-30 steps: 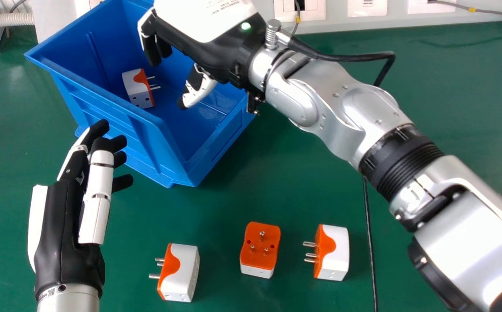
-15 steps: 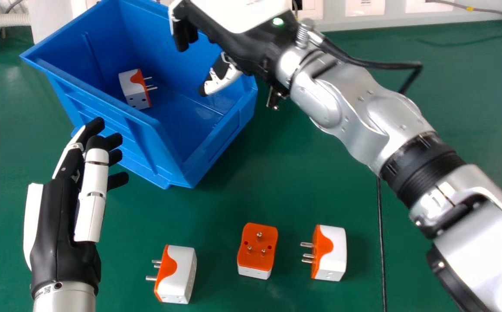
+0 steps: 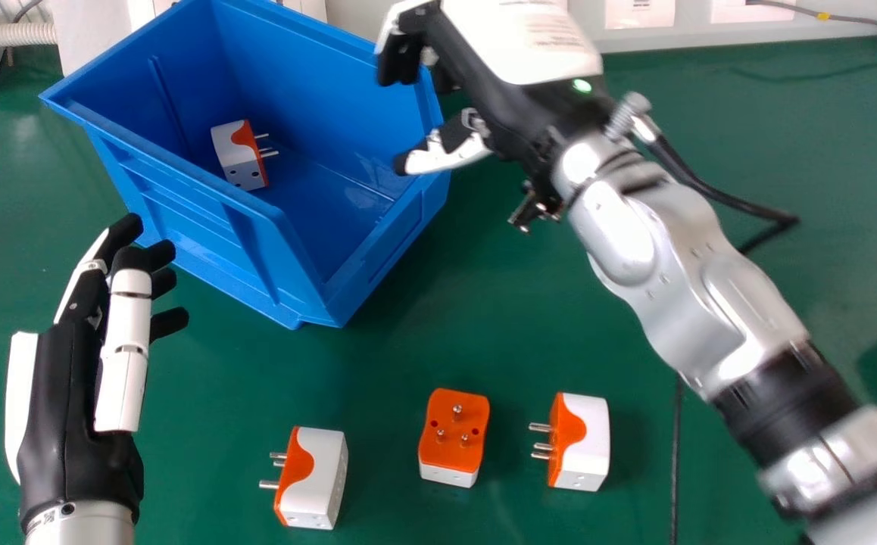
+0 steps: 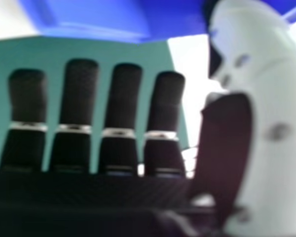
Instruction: Pick all objects and put in blue box
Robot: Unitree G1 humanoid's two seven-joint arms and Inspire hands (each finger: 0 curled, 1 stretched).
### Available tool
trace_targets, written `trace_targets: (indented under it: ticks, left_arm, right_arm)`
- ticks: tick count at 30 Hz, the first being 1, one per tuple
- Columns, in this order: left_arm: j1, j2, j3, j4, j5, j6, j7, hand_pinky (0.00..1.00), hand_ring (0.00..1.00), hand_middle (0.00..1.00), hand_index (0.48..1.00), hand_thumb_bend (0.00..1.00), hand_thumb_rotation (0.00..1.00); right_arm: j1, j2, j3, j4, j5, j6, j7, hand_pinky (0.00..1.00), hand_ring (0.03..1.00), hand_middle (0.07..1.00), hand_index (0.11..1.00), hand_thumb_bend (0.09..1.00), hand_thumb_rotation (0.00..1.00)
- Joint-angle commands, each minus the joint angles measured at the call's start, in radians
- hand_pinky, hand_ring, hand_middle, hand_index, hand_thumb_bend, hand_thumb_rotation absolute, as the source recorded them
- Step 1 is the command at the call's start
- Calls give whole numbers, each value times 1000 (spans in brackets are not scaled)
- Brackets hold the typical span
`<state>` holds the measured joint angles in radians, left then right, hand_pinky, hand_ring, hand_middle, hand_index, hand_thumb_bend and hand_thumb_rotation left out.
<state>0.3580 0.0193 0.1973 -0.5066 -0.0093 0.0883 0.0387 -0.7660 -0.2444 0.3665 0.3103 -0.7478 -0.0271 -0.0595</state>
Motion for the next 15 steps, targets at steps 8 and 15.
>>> trace_targets:
  ticks: [8,15]
  left_arm:
    - [-11,13,17,54,-1,-69,-17,791,866,860,896,316,890]
    - [-12,36,15,109,11,-128,-41,802,873,865,904,306,889]
  right_arm:
    - [178,-41,-87,-243,27,9,-25,458,608,677,583,576,41]
    - [343,-67,-139,-363,81,-33,-30,652,806,849,775,675,211]
